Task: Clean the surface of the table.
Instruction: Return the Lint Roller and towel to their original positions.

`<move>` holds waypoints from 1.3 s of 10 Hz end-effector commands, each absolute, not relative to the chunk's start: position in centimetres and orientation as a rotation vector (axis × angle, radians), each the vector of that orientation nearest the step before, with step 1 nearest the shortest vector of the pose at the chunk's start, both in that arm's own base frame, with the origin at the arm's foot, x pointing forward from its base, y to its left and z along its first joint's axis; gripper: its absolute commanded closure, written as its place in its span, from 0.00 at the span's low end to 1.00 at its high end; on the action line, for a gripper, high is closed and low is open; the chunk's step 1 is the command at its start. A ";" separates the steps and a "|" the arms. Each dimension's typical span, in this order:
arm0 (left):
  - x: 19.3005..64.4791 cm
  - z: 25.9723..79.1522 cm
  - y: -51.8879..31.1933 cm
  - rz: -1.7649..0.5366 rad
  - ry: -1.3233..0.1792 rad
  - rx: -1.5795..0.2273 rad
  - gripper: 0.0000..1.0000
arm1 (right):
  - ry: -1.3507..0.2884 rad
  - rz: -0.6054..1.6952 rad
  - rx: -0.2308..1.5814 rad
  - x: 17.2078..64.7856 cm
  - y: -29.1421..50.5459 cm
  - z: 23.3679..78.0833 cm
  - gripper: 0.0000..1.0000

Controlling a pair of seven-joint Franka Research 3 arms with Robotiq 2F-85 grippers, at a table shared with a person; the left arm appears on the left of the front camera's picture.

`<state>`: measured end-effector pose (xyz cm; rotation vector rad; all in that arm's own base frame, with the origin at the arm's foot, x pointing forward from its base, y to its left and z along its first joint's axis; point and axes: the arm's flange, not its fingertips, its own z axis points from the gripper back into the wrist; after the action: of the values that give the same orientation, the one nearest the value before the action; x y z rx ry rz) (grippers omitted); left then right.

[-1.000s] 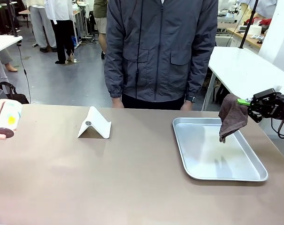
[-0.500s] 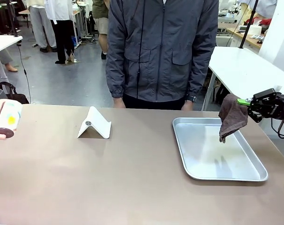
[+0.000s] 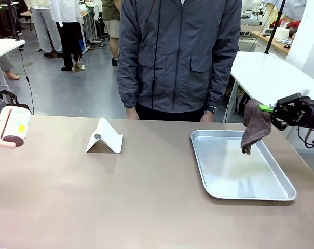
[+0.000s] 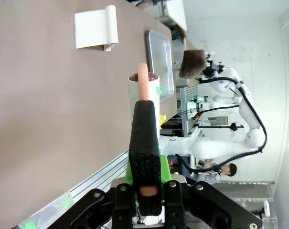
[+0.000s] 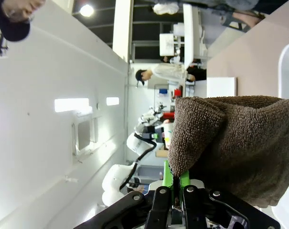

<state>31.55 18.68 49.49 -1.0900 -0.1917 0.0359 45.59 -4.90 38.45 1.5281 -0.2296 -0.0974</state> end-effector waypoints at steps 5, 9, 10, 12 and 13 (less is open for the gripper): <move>40.0 56.3 2.7 0.009 -0.136 -0.811 0.78 | -0.080 -0.011 1.392 51.1 12.3 38.4 0.95; 46.2 56.3 -6.0 -0.019 -0.084 -0.577 0.78 | -0.059 0.017 1.190 51.7 20.8 35.2 0.95; 47.2 55.4 -7.9 -0.029 -0.061 -0.552 0.78 | -0.054 0.020 1.135 51.3 22.0 34.5 0.95; 49.2 52.9 -10.1 -0.031 -0.033 -0.510 0.78 | -0.035 -0.040 1.027 50.4 22.5 33.9 0.95; 50.4 52.2 -10.7 -0.025 -0.039 -0.496 0.78 | -0.031 -0.085 0.968 50.2 21.9 34.2 0.95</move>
<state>49.37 -10.64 51.64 -0.5217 -0.0374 -0.0490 50.50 22.09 32.87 1.0350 -0.0633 -0.0247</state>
